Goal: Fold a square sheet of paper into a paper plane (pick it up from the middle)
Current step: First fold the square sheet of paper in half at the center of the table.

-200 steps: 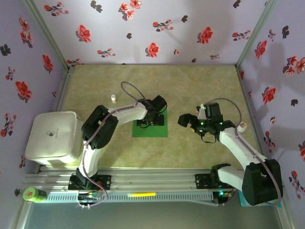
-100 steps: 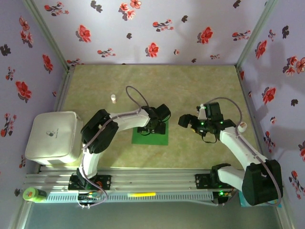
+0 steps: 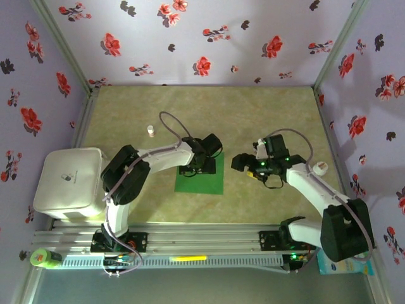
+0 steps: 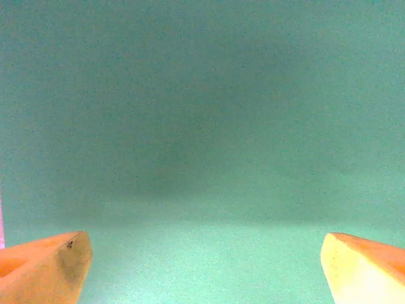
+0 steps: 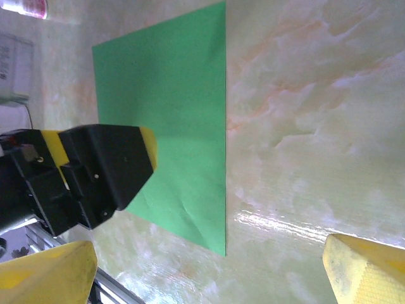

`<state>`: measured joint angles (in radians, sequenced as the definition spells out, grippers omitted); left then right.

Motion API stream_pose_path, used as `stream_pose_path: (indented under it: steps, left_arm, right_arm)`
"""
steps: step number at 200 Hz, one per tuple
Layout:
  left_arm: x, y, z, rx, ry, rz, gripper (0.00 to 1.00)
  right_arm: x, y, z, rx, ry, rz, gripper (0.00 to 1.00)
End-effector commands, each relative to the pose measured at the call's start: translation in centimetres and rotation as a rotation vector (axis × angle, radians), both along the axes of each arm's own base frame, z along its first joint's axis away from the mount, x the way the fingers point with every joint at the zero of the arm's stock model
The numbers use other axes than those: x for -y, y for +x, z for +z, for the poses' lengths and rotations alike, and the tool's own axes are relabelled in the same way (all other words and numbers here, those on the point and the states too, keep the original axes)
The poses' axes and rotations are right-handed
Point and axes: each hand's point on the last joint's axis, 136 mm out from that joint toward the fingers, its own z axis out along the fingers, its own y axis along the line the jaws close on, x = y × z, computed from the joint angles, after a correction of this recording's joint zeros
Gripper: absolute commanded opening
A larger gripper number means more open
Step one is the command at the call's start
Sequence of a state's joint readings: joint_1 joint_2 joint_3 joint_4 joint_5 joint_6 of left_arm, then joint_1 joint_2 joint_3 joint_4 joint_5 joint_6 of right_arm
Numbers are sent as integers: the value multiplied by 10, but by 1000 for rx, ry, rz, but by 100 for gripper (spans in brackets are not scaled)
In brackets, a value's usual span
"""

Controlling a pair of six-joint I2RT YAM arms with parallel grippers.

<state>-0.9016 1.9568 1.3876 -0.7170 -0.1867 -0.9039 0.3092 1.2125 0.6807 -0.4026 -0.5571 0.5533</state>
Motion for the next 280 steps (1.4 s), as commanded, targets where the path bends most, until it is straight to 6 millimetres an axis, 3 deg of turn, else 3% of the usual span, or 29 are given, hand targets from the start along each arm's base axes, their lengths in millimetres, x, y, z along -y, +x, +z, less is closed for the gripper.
stream_pose_path:
  steps: [1,40,114,236,280]
  left_arm:
    - [2,5,11,-11,-22,24,93]
    - [13,6,8,-41,-33,5,93]
    - [7,3,-12,-84,27,18,91]
    - [0,-14,-58,-172,69,15,90]
    - [-2,-18,-65,-188,72,3,89]
  right_arm:
    - [-4,3,3,0,-11,7,93]
    - [-5,2,-3,-26,-29,19,93]
    - [-4,-2,-5,-28,-52,46,99]
    - [-1,-4,-10,-36,-69,45,99]
    - [0,-4,-11,-40,-71,43,99]
